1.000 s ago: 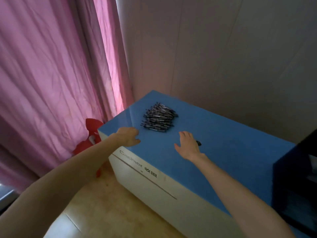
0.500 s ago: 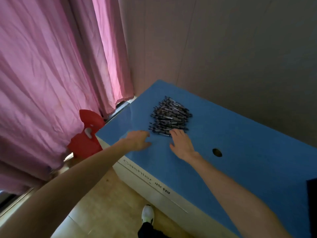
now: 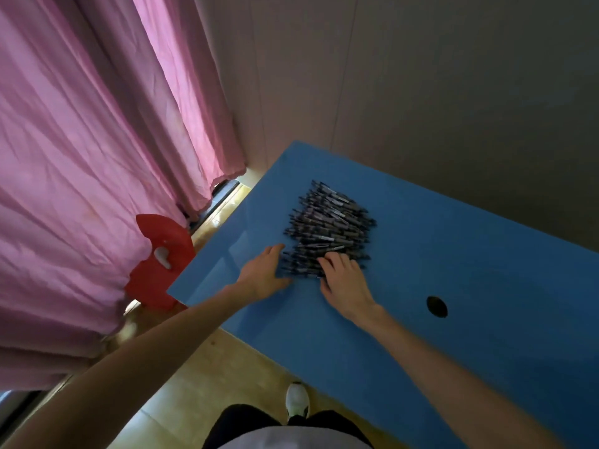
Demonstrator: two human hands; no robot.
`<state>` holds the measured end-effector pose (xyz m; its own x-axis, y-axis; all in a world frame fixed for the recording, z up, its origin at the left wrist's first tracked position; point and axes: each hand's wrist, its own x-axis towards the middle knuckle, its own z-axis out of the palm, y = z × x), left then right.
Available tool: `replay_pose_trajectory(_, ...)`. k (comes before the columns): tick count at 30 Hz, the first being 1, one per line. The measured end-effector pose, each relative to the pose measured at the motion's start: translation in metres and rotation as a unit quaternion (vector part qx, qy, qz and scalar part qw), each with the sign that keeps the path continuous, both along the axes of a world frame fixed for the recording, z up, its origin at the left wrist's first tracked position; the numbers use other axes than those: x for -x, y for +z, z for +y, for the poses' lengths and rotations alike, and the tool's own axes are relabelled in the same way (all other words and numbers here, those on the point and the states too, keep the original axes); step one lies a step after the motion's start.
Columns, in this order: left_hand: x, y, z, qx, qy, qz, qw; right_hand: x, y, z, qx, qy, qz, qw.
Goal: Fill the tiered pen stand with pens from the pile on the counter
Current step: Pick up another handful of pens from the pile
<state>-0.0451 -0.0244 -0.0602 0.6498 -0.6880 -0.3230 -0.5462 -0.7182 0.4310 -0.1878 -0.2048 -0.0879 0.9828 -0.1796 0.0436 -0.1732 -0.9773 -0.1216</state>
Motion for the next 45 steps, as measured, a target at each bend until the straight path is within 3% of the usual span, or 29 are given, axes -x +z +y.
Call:
replay_pose_trajectory(9, -0.008, -0.017, -0.007, 0.061, 0.034, 0.032, 0.997, -0.009, 0.001, 0.012, -0.01, -0.045, 0.004, 0.999)
replay_pose_trajectory(20, -0.029, -0.02, -0.001, 0.076, -0.067, 0.053, 0.993, -0.006, 0.008, 0.019, 0.032, -0.044, 0.016, 0.998)
replay_pose_trajectory(32, -0.029, -0.023, 0.003, 0.069, -0.073, 0.056, 0.993, -0.007, 0.017, 0.018, 0.107, -0.017, 0.065, 0.992)
replay_pose_trajectory(45, -0.028, -0.019, 0.003, 0.072, -0.109, 0.039, 0.991, 0.009, 0.007, 0.015, 0.081, -0.032, 0.058, 0.995)
